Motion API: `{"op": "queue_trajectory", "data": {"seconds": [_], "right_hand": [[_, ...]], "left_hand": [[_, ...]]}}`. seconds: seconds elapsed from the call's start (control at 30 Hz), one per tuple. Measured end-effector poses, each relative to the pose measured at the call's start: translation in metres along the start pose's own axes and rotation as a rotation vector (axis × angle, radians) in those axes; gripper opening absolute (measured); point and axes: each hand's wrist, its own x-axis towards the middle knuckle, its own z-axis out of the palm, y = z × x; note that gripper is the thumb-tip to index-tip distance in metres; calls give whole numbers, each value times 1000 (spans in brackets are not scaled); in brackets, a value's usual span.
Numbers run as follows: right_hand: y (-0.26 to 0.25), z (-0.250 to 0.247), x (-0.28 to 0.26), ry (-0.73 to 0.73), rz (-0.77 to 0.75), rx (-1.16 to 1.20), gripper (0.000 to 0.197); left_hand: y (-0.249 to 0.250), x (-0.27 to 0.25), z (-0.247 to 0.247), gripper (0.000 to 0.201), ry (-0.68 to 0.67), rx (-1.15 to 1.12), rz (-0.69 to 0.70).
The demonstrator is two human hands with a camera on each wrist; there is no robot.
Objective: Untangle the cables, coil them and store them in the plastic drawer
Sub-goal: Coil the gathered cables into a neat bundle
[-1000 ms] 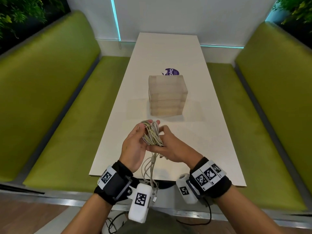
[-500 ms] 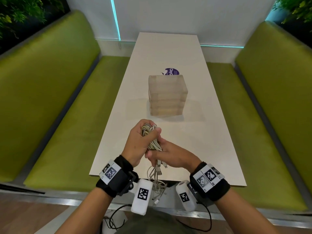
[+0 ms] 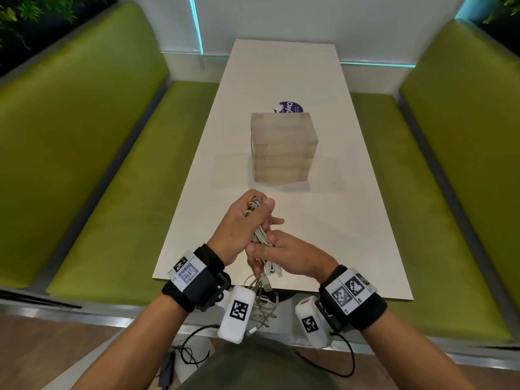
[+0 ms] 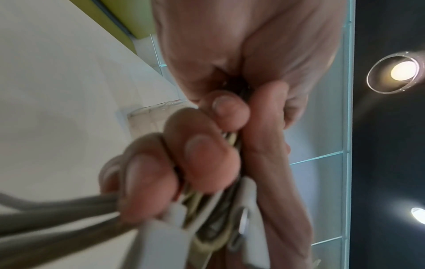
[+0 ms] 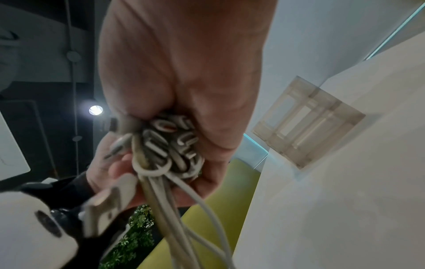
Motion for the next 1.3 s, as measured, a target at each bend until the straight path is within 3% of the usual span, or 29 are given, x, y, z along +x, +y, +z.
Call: {"op": "queue_trajectory", "data": {"seconds": [0.2,0.33,0.37,0.47,0.57,0.63,0.77,1.07,1.17,1.3], "right_hand": [[-1,-4,-1,103,8,-27,34],[-5,-14,-2,233,-77,73,32],[-5,-18,-2,269,-113,129,31],[-6,-29,-2,378,-149,372,31],[-5,-28,0,435,-171,554,21],[-7,-27,0,477,-200,618,20],[-13,-26,3,531,-227,729,22],[-21,-34,1,571,-276,769,21],[-20,-38,-2,549,-253,684,22],[-24,-47,-10,492,-119,139,22]], "left_hand": [[-2,1,-4,21,-4,50,108],[-20,2,-20,80,-96,115,5],[-28,-2,-23,86,-144,129,-24],[-52,-12,-20,69,-284,262,0],[-55,-13,-14,32,-194,249,-36],[-52,-14,-11,18,-230,244,-81],[-53,-18,-9,39,-280,259,-127],[-54,-20,-23,37,-286,150,-151],[-54,-20,-25,36,-251,152,-158],[-45,-22,-30,35,-282,226,-165]]}}
